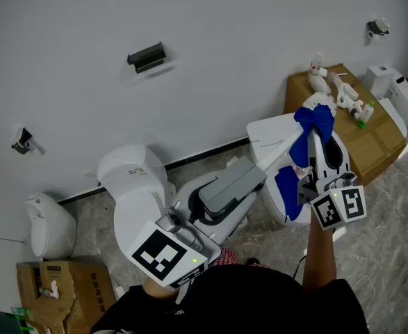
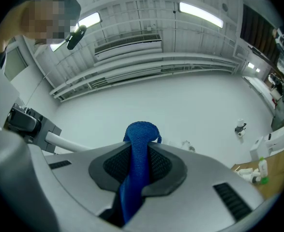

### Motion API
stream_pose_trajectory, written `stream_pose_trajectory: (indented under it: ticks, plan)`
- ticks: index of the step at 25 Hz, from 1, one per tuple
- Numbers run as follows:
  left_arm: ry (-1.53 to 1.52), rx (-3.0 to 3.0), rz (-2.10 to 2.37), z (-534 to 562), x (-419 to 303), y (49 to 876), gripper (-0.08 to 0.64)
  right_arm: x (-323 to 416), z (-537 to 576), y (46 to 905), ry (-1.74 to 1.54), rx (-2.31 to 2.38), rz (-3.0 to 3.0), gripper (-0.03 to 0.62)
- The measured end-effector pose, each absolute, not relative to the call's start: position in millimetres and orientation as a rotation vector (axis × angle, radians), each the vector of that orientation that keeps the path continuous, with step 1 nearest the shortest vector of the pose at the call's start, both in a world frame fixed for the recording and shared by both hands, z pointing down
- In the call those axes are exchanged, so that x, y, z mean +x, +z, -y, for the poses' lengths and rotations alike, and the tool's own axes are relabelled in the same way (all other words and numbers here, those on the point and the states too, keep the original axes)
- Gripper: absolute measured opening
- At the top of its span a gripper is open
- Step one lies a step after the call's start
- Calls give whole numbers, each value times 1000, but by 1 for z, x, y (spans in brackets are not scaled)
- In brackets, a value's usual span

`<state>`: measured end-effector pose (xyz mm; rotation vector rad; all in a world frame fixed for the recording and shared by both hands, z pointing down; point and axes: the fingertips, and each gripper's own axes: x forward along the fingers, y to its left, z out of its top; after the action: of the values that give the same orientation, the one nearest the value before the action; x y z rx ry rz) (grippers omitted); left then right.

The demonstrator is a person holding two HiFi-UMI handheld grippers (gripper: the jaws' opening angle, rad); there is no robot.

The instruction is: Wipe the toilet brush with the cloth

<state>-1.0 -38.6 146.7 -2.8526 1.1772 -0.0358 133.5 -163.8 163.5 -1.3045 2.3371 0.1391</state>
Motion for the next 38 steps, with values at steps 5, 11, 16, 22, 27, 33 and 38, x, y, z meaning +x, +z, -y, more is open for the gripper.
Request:
stream_pose_trajectory:
  ticks: [5,11,16,22,27,33,38]
  plan:
    - [-37,-2852,-1186,38,0,146,163,137,169,163,147,-1318,-2342,64]
    - [-44,-2852,-1194,37,0,145,163,138,170,163,179,-1349,-2345,64]
    - [-19,-2886,-1176,33,-3,147,163,141,168,166,213,-1409,-2335,64]
    - [-43,-2867,-1167,32,0,149,163,145,169,169,236,-1450,-2343,64]
    - [-45,-2872,-1178,38,-3,150,163,143,171,170,199,-1443,-2347,64]
    - [-26,-2891,-1190,42,-6,157,163,144,163,172,156,-1421,-2364,64]
    - [-11,-2888,-1251,46,-18,162,163,145,147,170,156,-1387,-2343,64]
